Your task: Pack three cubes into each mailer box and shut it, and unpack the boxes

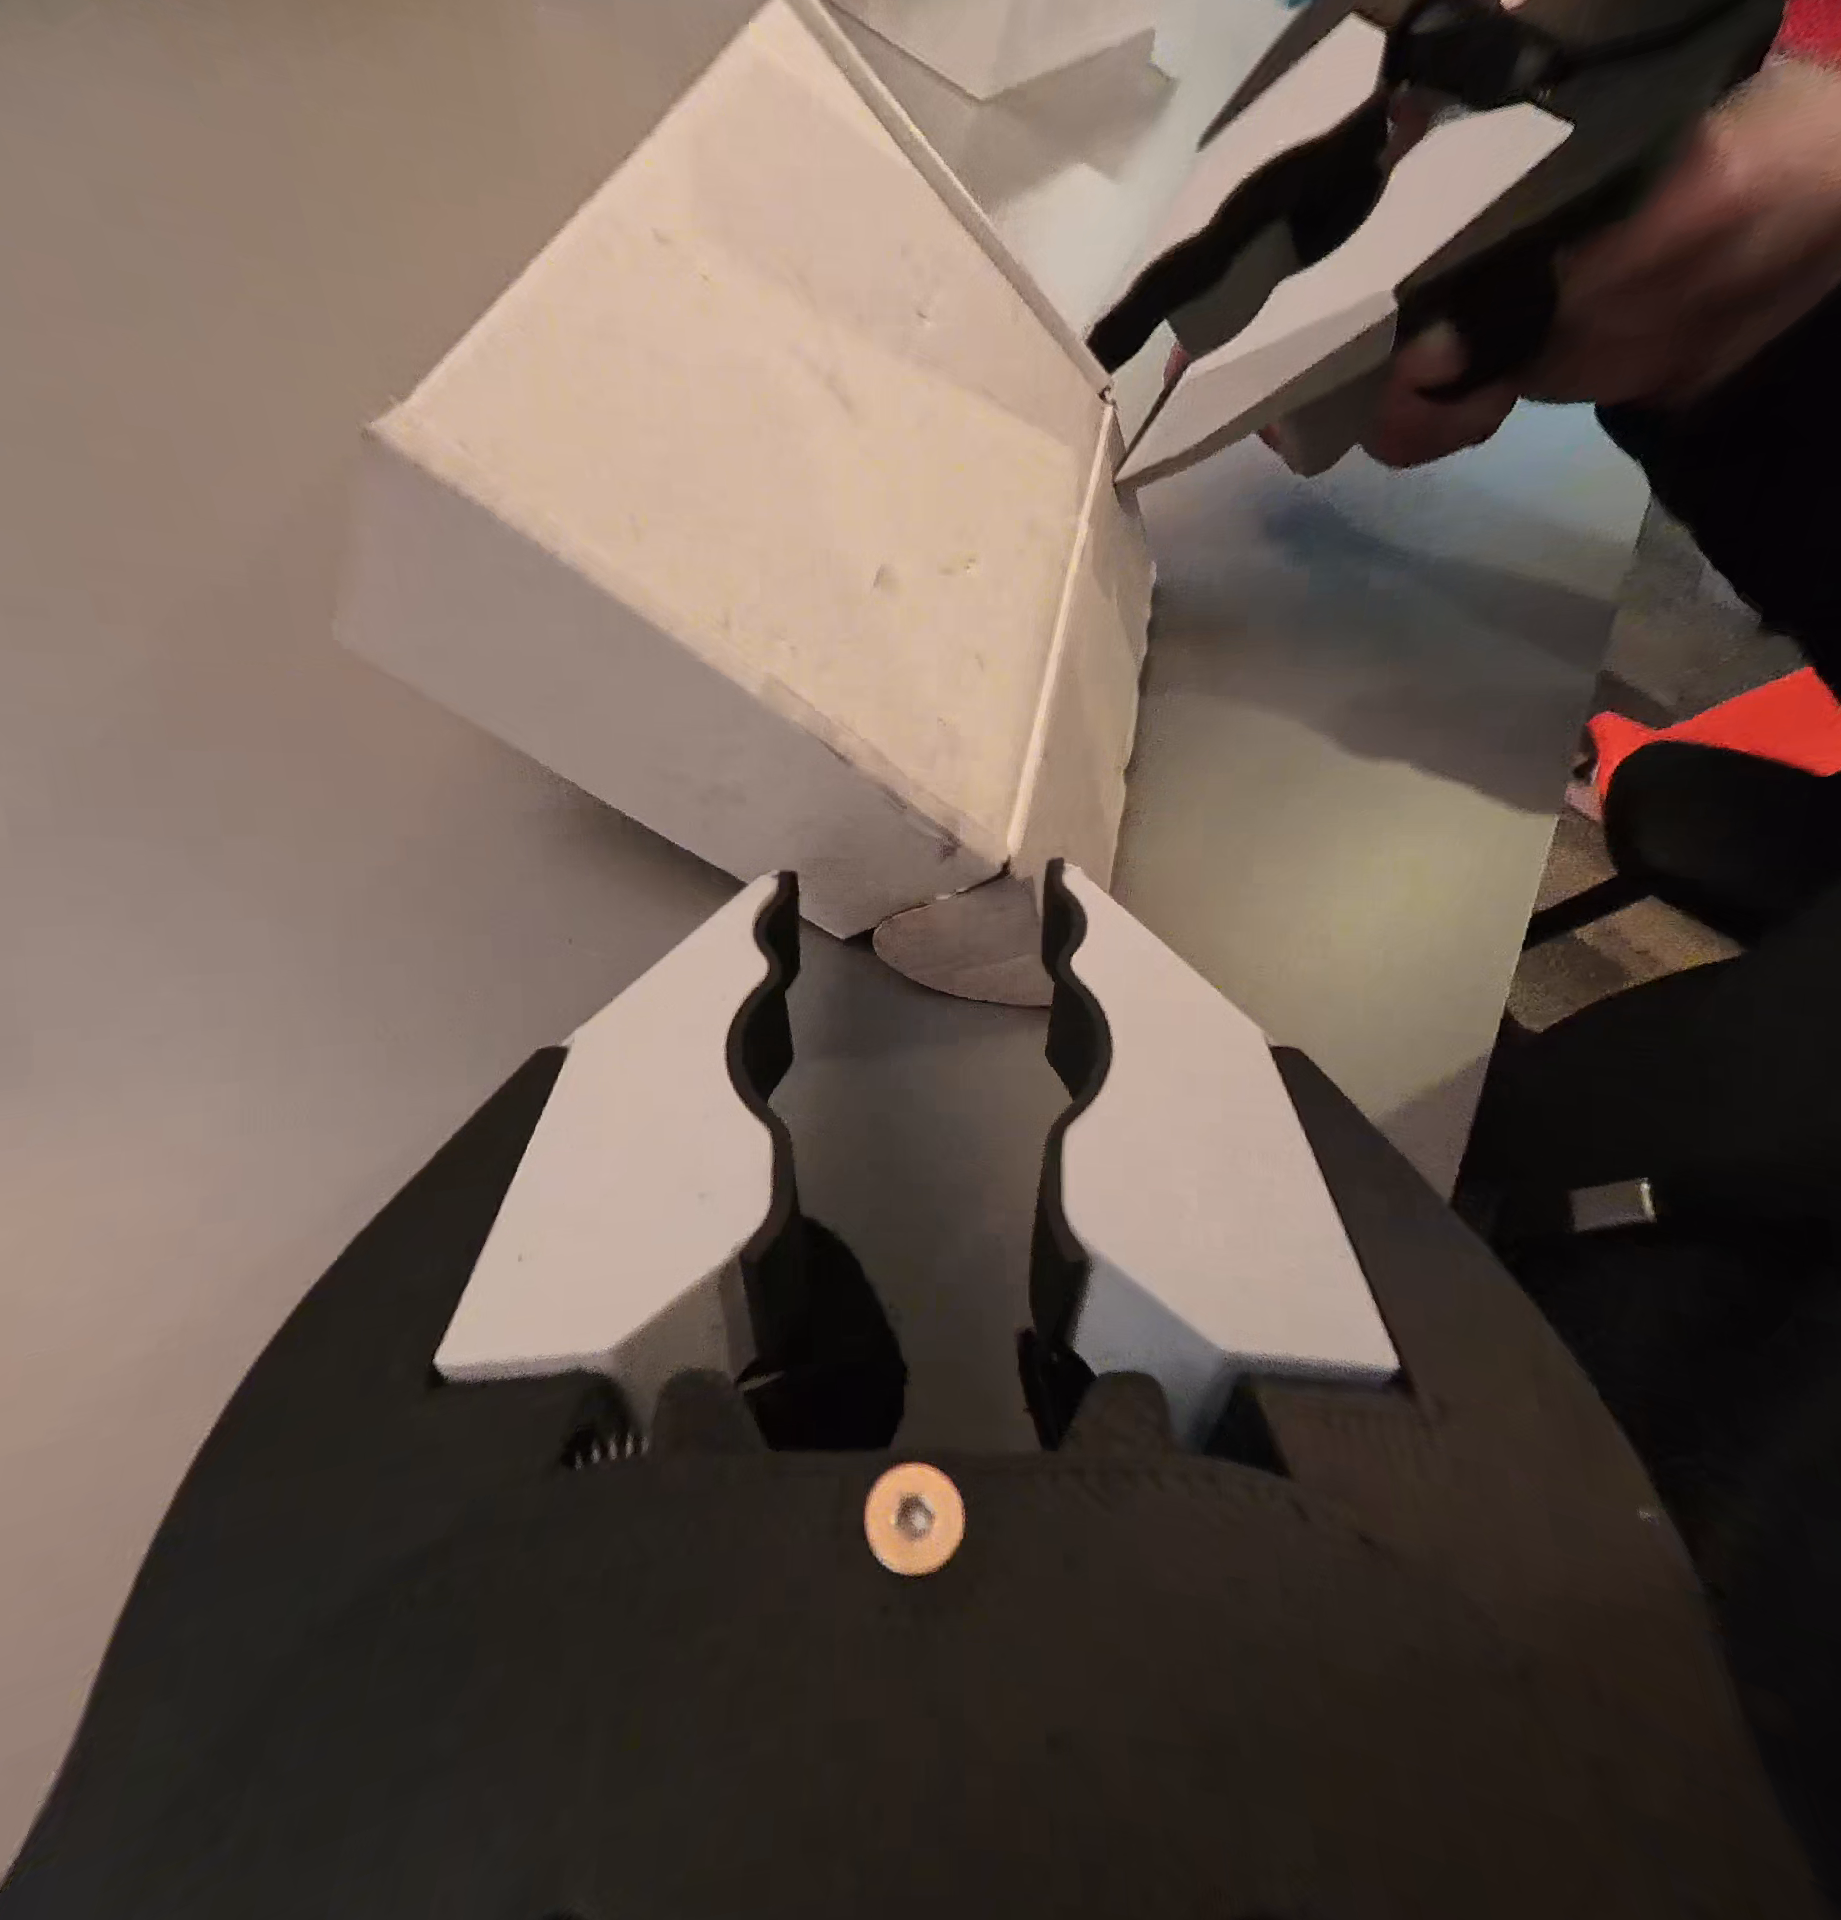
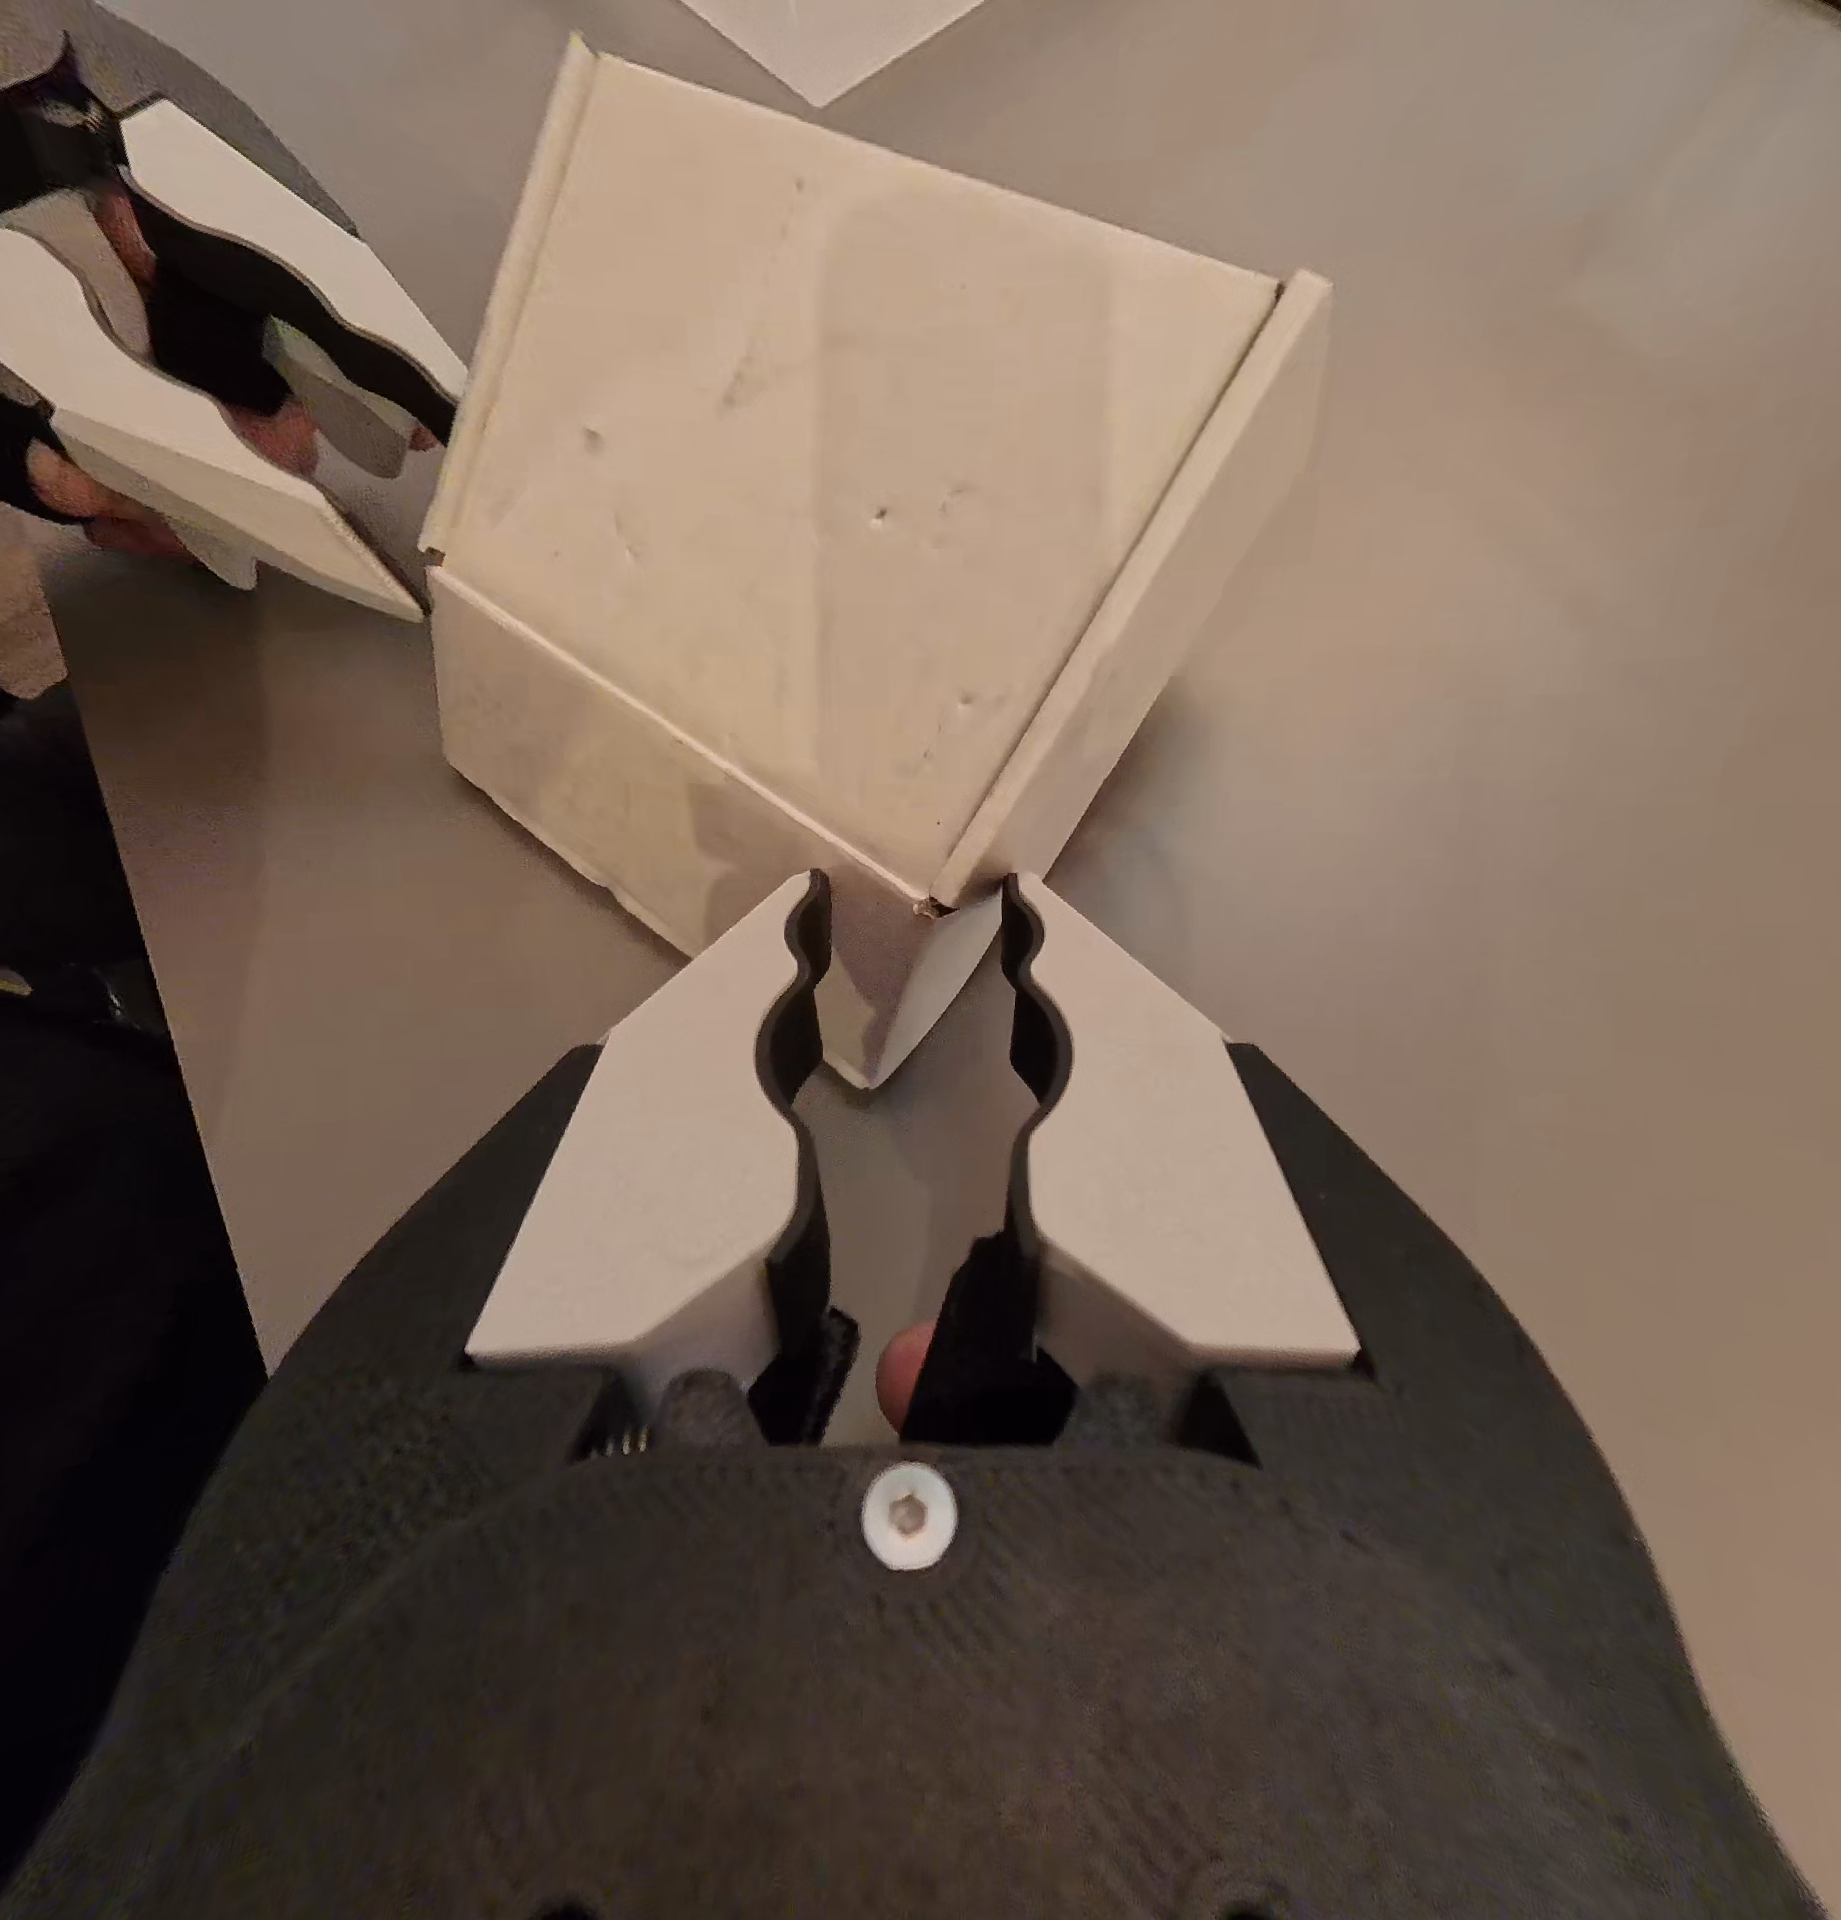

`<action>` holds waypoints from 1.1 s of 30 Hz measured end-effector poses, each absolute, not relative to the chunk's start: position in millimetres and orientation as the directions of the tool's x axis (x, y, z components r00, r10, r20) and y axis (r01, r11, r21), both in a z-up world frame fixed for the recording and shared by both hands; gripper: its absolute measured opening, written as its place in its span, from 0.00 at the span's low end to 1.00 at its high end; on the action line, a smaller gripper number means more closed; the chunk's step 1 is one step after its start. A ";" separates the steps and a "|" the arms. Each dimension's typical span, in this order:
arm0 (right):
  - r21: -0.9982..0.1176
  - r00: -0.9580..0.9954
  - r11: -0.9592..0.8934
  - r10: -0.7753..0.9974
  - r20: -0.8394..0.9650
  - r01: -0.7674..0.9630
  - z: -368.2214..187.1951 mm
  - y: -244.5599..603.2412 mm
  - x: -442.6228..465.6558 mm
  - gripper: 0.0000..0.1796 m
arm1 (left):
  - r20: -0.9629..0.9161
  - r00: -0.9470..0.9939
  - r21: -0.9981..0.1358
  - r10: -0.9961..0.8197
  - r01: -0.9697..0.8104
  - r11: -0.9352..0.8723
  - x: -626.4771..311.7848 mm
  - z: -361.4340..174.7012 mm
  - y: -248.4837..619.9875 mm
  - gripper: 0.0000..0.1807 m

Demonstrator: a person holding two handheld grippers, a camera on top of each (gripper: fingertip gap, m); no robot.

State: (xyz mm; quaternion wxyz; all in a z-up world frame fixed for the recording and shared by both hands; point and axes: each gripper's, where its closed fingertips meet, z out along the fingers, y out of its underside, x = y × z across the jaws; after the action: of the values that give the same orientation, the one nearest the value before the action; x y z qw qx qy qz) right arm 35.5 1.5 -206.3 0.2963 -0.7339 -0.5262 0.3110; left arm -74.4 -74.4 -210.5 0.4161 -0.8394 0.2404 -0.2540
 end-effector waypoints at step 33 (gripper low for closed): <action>-0.706 -0.070 0.154 0.987 0.146 0.691 -192.4 19.5 21.3 0.23 | -0.503 0.296 -0.645 -0.812 -0.754 0.125 -80.3 -212.0 -42.1 0.43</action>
State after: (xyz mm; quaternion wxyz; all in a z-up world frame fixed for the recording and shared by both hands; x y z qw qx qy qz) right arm 21.3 19.5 -192.4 0.3126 -0.6061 -0.6922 0.2363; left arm -80.3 -42.1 -212.0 0.4601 -0.6607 0.5923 -0.0317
